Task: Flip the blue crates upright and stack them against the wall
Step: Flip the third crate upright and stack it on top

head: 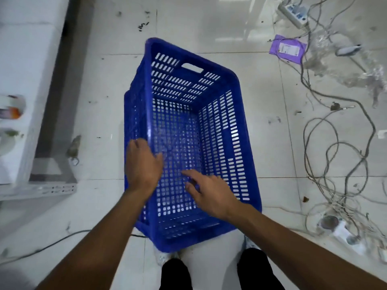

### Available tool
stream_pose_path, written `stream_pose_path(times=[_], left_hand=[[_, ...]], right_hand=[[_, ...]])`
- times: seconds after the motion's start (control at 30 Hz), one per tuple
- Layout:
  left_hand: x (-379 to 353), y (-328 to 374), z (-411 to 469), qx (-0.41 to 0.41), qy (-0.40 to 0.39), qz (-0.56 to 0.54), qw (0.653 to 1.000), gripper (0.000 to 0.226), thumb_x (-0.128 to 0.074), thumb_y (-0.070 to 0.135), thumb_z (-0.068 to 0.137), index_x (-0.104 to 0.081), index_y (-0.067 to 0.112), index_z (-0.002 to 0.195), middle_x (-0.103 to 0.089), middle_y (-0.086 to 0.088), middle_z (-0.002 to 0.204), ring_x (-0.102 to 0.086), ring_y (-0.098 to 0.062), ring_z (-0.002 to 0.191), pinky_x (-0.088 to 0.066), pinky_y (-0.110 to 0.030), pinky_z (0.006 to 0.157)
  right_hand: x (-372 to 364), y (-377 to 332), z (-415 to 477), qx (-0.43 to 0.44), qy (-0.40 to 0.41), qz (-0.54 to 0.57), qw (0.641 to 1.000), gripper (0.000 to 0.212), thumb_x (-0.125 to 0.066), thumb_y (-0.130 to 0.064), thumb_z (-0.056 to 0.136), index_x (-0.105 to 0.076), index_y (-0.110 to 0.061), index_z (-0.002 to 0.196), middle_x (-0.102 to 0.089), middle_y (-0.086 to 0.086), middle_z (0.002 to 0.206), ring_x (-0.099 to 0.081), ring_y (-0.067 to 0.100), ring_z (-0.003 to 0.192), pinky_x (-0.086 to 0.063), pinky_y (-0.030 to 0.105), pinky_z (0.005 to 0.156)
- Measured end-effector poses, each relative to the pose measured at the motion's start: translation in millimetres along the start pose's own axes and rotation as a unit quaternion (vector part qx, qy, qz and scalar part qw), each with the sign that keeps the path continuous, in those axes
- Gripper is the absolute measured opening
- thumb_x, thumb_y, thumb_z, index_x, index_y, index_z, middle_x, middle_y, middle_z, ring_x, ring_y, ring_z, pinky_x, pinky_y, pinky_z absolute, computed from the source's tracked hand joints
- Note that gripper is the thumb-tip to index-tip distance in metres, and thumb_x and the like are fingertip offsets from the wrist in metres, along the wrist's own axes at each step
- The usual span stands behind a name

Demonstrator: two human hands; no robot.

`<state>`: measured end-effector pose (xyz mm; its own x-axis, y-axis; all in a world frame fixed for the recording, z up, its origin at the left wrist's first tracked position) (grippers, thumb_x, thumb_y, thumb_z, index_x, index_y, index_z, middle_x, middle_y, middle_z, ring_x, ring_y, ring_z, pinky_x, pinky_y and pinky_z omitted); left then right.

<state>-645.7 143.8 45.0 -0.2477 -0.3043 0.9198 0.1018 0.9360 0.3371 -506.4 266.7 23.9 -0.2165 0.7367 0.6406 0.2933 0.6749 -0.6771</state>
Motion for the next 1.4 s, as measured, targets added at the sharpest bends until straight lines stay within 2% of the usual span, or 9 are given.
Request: stream_pose_path(times=[0.3, 0.5, 0.67, 0.77, 0.83, 0.93, 1.13, 1.3, 1.4], left_hand=[[-15, -138, 46, 0.132, -0.072, 0.079, 0.985, 0.044, -0.067, 0.026, 0.089, -0.053, -0.005, 0.117, -0.053, -0.024, 0.122, -0.056, -0.042, 0.110, -0.048, -0.047, 0.089], [-50, -185, 56, 0.196, -0.130, 0.033, 0.971, 0.044, -0.065, 0.030, 0.091, -0.055, -0.002, 0.119, -0.061, -0.021, 0.120, -0.061, -0.038, 0.104, -0.049, -0.039, 0.082], [-77, -217, 53, 0.280, -0.164, -0.052, 0.944, 0.028, -0.064, 0.027, 0.091, -0.065, 0.001, 0.102, -0.068, -0.019, 0.107, -0.057, -0.028, 0.077, -0.048, -0.033, 0.070], [-88, -227, 49, 0.302, -0.173, -0.063, 0.935, 0.024, -0.062, 0.027, 0.092, -0.060, 0.004, 0.083, -0.068, -0.019, 0.103, -0.058, -0.029, 0.076, -0.052, -0.036, 0.072], [-91, -229, 51, 0.311, -0.178, -0.086, 0.929, 0.029, -0.061, 0.031, 0.093, -0.062, 0.003, 0.088, -0.067, -0.020, 0.106, -0.060, -0.031, 0.082, -0.054, -0.039, 0.079], [-88, -225, 64, 0.313, -0.160, -0.096, 0.931, 0.049, -0.056, 0.040, 0.095, -0.058, 0.000, 0.122, -0.064, -0.019, 0.118, -0.062, -0.035, 0.096, -0.051, -0.037, 0.078], [-77, -213, 82, 0.345, -0.109, -0.135, 0.922, 0.035, -0.059, 0.023, 0.090, -0.060, 0.000, 0.117, -0.067, -0.018, 0.113, -0.065, -0.035, 0.093, -0.055, -0.036, 0.076], [-77, -208, 86, 0.302, -0.146, -0.090, 0.938, 0.039, -0.058, 0.027, 0.095, -0.060, -0.002, 0.121, -0.064, -0.020, 0.121, -0.064, -0.037, 0.101, -0.053, -0.038, 0.077], [-70, -203, 87, 0.273, -0.153, -0.083, 0.946, 0.038, -0.057, 0.028, 0.096, -0.060, -0.002, 0.121, -0.064, -0.019, 0.121, -0.064, -0.036, 0.102, -0.053, -0.038, 0.081]], right_hand=[[-22, 78, 29, -0.101, -0.021, -0.166, 0.981, 0.037, -0.044, -0.028, 0.099, -0.046, -0.024, 0.135, -0.070, 0.013, 0.108, -0.066, 0.037, 0.093, -0.051, 0.041, 0.075], [-6, 134, 52, -0.224, 0.027, -0.214, 0.951, 0.026, -0.046, -0.028, 0.095, -0.053, -0.010, 0.113, -0.059, 0.013, 0.117, -0.062, 0.040, 0.094, -0.044, 0.039, 0.073], [15, 154, 73, -0.255, 0.060, -0.220, 0.940, 0.034, -0.049, -0.038, 0.096, -0.054, -0.007, 0.107, -0.057, 0.011, 0.105, -0.052, 0.029, 0.076, -0.040, 0.034, 0.067], [30, 165, 89, -0.289, 0.094, -0.174, 0.937, 0.039, -0.055, -0.043, 0.092, -0.046, -0.007, 0.106, -0.056, 0.013, 0.105, -0.058, 0.034, 0.083, -0.047, 0.040, 0.070], [31, 168, 100, -0.298, 0.089, -0.157, 0.937, 0.043, -0.056, -0.043, 0.091, -0.046, -0.005, 0.110, -0.058, 0.015, 0.108, -0.061, 0.037, 0.089, -0.051, 0.044, 0.074], [23, 165, 113, -0.301, 0.083, -0.148, 0.938, 0.037, -0.053, -0.033, 0.092, -0.048, -0.002, 0.112, -0.060, 0.017, 0.110, -0.060, 0.036, 0.093, -0.052, 0.046, 0.079], [27, 164, 129, -0.375, 0.147, -0.037, 0.915, 0.037, -0.052, -0.023, 0.089, -0.053, 0.001, 0.118, -0.062, 0.018, 0.114, -0.061, 0.036, 0.092, -0.050, 0.040, 0.078], [41, 163, 138, -0.395, 0.114, -0.033, 0.911, 0.036, -0.053, -0.017, 0.089, -0.052, -0.002, 0.122, -0.062, 0.019, 0.117, -0.062, 0.038, 0.096, -0.047, 0.036, 0.069], [42, 160, 135, -0.390, 0.100, -0.036, 0.915, 0.038, -0.053, -0.017, 0.090, -0.046, -0.006, 0.125, -0.059, 0.019, 0.122, -0.059, 0.039, 0.104, -0.049, 0.040, 0.076]])
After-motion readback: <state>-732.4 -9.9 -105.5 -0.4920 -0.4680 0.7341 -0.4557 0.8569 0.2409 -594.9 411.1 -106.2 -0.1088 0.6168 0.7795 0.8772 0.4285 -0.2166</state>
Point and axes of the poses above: each hand's wrist, its own z-axis towards the middle knuckle, its own x-axis out of the back of the hand, y = z × x, the point moved 7 cm from there along z, towards the middle knuckle
